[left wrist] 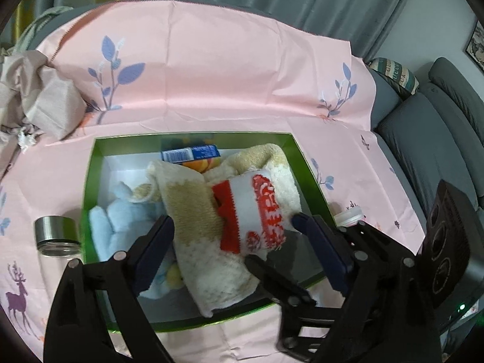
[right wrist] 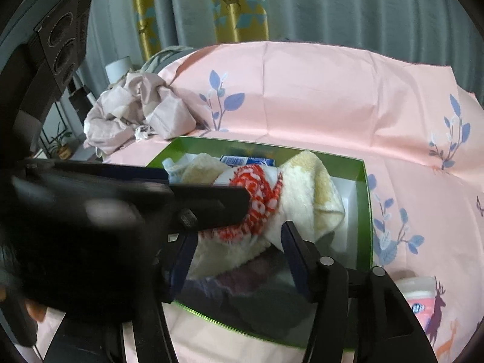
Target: Organize soft objects
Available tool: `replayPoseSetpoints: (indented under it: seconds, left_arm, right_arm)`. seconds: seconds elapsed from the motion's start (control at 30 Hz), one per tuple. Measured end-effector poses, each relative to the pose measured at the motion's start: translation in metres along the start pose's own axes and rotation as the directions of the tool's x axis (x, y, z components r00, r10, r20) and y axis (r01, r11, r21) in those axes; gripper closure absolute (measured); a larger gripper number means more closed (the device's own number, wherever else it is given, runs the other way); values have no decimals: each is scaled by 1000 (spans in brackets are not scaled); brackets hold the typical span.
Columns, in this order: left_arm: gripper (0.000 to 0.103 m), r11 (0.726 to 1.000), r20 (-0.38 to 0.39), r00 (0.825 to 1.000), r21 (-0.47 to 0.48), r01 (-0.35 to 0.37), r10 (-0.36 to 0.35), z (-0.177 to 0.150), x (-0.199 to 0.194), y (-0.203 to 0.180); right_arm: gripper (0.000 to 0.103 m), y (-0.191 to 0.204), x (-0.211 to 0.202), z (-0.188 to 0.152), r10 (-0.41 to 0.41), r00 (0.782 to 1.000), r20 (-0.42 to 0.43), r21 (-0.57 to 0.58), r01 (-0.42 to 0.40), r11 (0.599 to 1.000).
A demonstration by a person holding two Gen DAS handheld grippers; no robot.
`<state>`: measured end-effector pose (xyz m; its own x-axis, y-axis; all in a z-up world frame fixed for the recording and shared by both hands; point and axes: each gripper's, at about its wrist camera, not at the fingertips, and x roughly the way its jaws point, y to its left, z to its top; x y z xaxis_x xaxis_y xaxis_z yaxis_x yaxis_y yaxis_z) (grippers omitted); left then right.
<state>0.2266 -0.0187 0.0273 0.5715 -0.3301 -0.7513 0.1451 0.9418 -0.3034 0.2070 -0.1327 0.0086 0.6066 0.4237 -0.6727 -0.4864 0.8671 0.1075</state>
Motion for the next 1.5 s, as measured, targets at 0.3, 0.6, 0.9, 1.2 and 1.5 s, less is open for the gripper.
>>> replayPoseSetpoints:
  seconds: [0.3,0.6,0.9,1.2,1.5]
  left_arm:
    - [1,997,40,997,24,-67,66,-18,-34,1]
    - [1,987,65,986,19,-158,157,-41,-60,6]
    - [1,972,75,969,-45,-232,235,-64,-80,16]
    - [1,971,13,975,-103,-217,220,-72,-94,22]
    - [1,967,-21,973,-113,-229,228,-73,-102,28]
  right_arm:
    - [35,0,-28,-10,-46,999,1,37,46,998]
    - [15,6,-57,-17,-156,988,9,48,155,987]
    - [10,7,-79,-9,-231,973,4,97,230,968]
    - [10,16,-84,-4,-230,973,-35,139,232,963]
    - [10,25,-84,0,-246,968,-56,138,252,958]
